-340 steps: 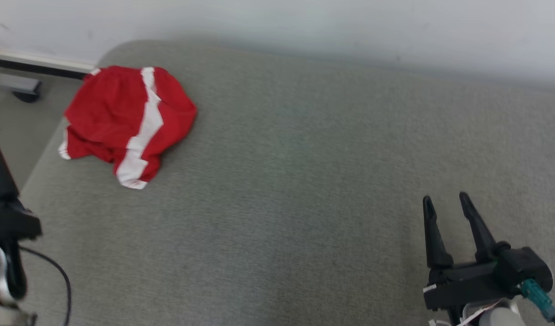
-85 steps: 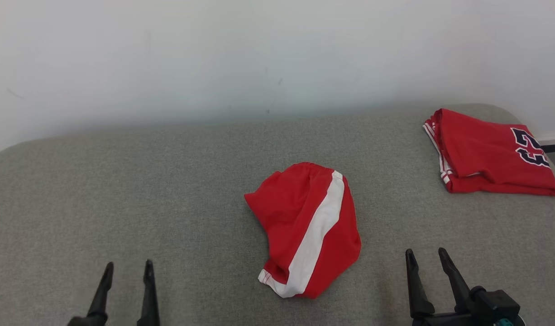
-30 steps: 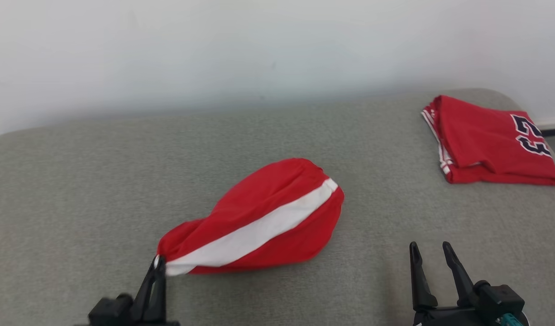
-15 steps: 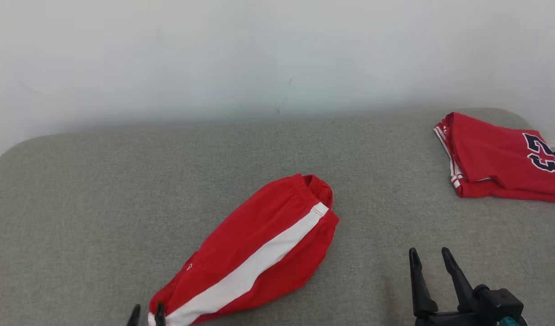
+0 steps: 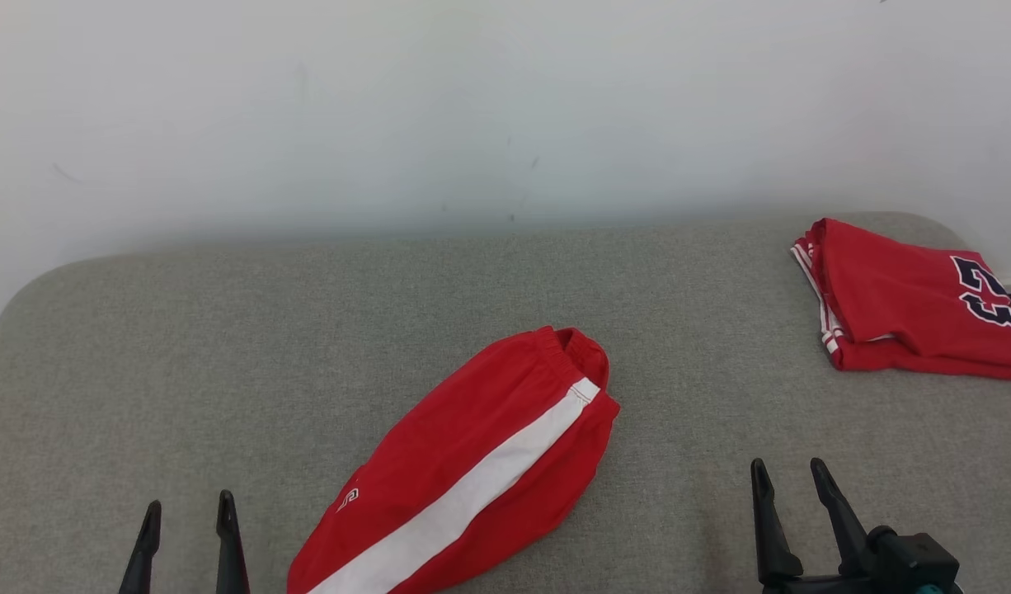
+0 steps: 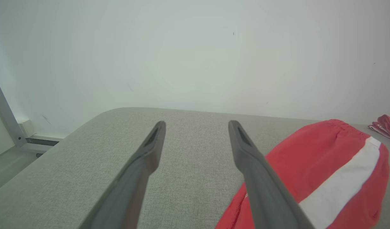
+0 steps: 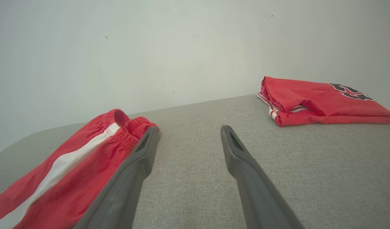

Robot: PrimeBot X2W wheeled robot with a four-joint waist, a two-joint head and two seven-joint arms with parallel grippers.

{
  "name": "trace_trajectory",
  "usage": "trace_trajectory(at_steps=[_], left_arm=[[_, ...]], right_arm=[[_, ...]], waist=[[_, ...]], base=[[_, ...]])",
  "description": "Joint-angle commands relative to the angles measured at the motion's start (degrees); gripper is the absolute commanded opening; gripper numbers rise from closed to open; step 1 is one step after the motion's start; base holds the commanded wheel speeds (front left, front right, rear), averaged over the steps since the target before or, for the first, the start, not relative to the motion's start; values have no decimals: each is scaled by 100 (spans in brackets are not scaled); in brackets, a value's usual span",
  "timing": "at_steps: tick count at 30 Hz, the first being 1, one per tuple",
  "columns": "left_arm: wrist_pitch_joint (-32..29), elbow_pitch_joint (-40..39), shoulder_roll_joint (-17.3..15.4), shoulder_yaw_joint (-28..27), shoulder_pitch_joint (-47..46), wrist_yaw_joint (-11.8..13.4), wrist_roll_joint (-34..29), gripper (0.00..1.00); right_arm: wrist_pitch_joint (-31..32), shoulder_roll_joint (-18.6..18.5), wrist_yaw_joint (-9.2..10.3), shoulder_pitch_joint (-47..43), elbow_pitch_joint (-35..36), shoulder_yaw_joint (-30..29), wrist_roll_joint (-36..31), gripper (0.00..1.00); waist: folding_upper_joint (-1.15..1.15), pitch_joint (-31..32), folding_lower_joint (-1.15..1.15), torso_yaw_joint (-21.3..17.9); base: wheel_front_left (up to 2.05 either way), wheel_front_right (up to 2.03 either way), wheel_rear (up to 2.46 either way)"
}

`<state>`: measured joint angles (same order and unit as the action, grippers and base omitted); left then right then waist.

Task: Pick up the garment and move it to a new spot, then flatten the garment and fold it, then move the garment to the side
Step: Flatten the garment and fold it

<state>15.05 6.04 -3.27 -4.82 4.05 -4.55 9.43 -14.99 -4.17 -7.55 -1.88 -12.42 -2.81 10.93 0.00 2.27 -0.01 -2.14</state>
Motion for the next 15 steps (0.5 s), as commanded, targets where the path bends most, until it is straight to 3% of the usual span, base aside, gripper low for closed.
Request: trace_trajectory(at_steps=[1, 15], left_arm=[[17, -95, 7, -81, 158, -46, -55, 100], [17, 21, 35, -55, 486, -70, -326, 100]], right_arm=[[-26, 11, 16, -81, 7, 14, -11, 100], [-26, -152, 16, 22, -109, 154, 22, 100]], waist=[[0, 13, 1, -2], [0, 41, 1, 192]], base=[[0, 0, 0], [0, 0, 0]])
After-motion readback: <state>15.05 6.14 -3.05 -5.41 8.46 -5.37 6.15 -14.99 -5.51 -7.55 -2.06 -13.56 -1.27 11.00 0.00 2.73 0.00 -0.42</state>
